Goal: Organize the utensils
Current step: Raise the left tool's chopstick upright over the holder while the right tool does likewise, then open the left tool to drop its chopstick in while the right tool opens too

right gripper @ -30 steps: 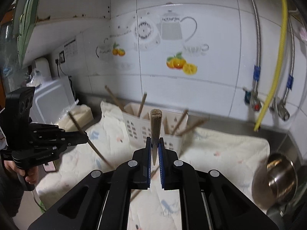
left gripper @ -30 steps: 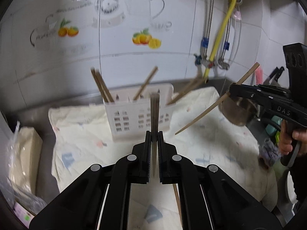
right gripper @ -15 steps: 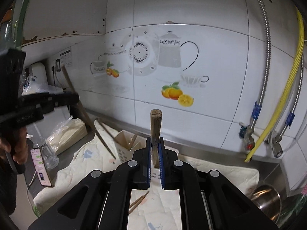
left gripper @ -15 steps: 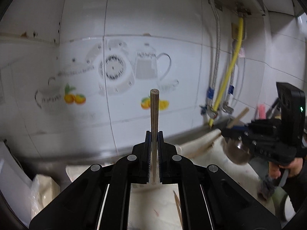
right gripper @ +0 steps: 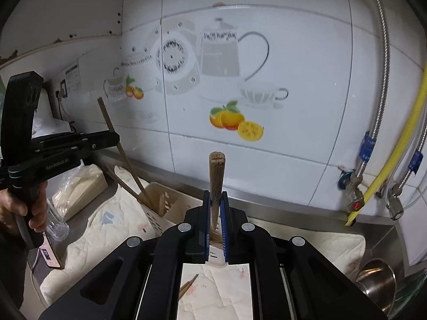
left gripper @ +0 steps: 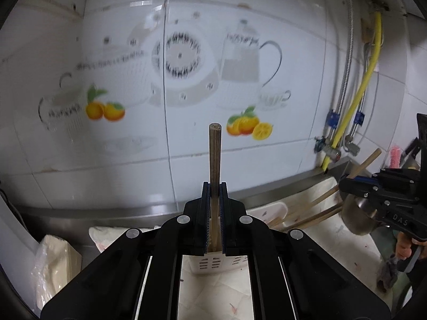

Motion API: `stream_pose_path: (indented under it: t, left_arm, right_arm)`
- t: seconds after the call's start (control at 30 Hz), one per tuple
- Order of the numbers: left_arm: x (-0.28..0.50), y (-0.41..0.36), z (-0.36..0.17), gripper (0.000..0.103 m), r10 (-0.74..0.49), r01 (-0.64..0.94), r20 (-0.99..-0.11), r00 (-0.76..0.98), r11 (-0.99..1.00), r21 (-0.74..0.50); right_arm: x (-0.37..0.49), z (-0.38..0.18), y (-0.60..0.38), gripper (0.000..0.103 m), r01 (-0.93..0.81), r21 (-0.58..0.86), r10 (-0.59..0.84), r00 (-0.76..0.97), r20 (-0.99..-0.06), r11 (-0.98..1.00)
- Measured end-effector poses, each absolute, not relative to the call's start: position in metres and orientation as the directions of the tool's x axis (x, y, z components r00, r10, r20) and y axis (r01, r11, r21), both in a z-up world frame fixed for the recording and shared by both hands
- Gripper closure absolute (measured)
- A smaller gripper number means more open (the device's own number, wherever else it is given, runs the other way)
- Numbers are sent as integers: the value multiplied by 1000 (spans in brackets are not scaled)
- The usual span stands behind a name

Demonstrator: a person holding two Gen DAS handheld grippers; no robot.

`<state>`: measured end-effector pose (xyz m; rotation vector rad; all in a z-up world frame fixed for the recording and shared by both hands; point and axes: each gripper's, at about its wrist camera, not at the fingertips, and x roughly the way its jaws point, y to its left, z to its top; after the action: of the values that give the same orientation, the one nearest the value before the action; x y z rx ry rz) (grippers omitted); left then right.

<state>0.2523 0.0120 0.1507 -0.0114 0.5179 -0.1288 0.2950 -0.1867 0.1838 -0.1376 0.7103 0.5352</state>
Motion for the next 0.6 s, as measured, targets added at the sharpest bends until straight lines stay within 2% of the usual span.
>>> stream_pose_path:
  t: [0.33,0.6]
  left_arm:
    - [268,13,115,98,-135,126,-571,810,991,-56]
    - [273,11,103,97,-136,125,-595,792,990,-60]
  right_arm:
    - [307,152,-176,96,-510,76,409,582,-703,857]
    - [312,134,-174,96,-503,94,407,560,-722,859]
